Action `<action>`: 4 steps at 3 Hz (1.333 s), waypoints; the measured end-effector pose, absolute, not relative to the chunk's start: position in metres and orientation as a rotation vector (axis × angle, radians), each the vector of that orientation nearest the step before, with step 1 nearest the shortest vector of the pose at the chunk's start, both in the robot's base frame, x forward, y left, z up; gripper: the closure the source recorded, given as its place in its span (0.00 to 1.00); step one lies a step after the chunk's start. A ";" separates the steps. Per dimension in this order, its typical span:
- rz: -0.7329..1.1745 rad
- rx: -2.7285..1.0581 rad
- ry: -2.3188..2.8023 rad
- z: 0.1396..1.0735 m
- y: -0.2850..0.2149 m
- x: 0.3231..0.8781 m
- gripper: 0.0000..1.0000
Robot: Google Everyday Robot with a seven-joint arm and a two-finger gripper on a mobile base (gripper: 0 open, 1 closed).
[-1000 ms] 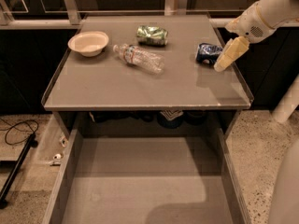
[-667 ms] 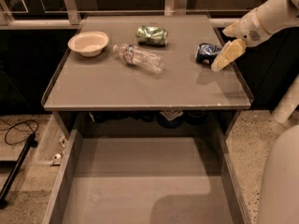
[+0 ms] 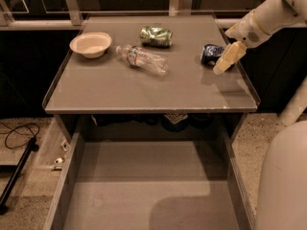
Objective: Place pepsi can into top drawer
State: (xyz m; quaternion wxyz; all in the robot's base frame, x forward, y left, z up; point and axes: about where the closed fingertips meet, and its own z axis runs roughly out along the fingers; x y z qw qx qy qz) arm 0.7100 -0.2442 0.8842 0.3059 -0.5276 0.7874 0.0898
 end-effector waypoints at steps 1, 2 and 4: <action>0.186 -1.431 2.112 0.875 -0.241 0.719 0.00; 0.176 -1.444 2.131 0.868 -0.240 0.724 0.00; 0.196 -1.449 2.158 0.853 -0.242 0.730 0.00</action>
Offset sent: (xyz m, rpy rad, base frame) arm 0.0203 -0.0011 -0.0151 -0.1041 0.0303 -0.0064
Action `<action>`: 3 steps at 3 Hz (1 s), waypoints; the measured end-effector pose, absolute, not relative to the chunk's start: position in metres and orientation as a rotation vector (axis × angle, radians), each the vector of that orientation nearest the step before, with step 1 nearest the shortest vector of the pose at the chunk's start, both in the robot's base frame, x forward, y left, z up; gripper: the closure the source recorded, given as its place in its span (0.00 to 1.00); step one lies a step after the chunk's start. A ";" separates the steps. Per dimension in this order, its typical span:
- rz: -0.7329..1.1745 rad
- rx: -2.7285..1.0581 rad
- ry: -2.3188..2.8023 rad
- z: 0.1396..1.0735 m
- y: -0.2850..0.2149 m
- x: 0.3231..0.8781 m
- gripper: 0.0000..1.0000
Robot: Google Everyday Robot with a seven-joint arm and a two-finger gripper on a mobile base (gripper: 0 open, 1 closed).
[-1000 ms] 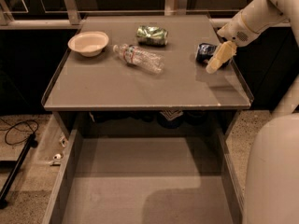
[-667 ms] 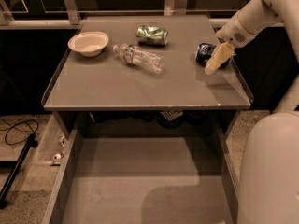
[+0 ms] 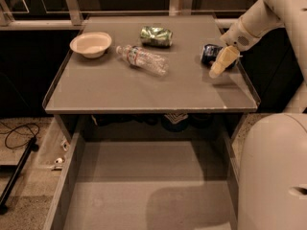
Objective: Place pepsi can into top drawer
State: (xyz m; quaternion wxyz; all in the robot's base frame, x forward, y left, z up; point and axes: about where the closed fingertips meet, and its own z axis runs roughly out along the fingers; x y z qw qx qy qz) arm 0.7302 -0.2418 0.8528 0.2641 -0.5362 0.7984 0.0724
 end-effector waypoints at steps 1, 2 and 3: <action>0.210 -1.448 2.166 0.850 -0.243 0.730 0.00; 0.210 -1.448 2.166 0.850 -0.243 0.730 0.19; 0.210 -1.448 2.166 0.850 -0.243 0.730 0.42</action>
Offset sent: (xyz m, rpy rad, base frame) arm -0.0004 -0.0008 -0.0020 0.0041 0.0094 -0.0004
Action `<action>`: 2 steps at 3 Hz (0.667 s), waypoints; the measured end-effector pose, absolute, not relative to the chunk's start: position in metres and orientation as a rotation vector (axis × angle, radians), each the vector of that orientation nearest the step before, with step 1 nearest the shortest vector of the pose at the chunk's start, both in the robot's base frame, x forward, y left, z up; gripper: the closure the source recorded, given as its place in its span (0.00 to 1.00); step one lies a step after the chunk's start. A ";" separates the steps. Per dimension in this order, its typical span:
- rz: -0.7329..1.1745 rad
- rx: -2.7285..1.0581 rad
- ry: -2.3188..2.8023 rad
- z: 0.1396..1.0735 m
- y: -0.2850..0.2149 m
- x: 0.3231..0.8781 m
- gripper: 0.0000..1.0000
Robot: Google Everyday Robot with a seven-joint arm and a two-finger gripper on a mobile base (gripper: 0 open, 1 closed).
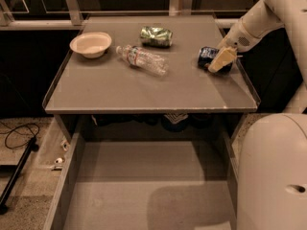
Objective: Place pepsi can into top drawer
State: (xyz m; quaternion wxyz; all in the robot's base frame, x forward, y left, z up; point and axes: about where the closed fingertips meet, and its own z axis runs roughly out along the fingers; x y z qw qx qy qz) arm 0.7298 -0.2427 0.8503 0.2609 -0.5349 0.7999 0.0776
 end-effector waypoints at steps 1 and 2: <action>0.210 -1.448 2.166 0.850 -0.243 0.730 0.65; 0.210 -1.448 2.166 0.850 -0.243 0.730 0.89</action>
Offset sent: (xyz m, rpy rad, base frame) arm 0.0000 0.0000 0.0000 0.0000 0.0000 0.0000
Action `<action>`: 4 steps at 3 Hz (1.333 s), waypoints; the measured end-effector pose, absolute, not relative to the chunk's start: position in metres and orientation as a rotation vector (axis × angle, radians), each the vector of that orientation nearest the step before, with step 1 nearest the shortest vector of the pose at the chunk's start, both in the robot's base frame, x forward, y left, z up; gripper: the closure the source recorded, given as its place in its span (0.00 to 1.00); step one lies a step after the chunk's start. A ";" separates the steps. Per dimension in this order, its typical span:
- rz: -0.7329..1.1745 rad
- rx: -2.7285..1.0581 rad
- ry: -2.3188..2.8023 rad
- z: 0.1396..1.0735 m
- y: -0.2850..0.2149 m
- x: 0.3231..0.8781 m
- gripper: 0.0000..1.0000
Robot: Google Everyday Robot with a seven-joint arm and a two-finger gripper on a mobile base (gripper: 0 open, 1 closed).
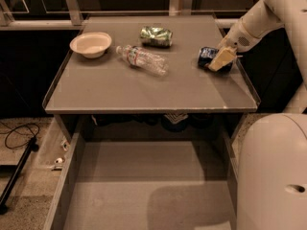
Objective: Place pepsi can into top drawer
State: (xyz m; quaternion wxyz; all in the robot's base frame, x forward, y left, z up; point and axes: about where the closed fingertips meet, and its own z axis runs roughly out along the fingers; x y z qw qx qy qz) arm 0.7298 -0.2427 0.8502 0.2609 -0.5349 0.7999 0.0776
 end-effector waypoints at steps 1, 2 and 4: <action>0.210 -1.448 2.166 0.850 -0.243 0.730 1.00; 0.212 -1.454 2.164 0.849 -0.241 0.730 1.00; 0.226 -1.513 2.099 0.872 -0.224 0.713 1.00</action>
Offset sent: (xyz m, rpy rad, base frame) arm 0.0000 0.0000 0.0000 0.0000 0.0000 0.0000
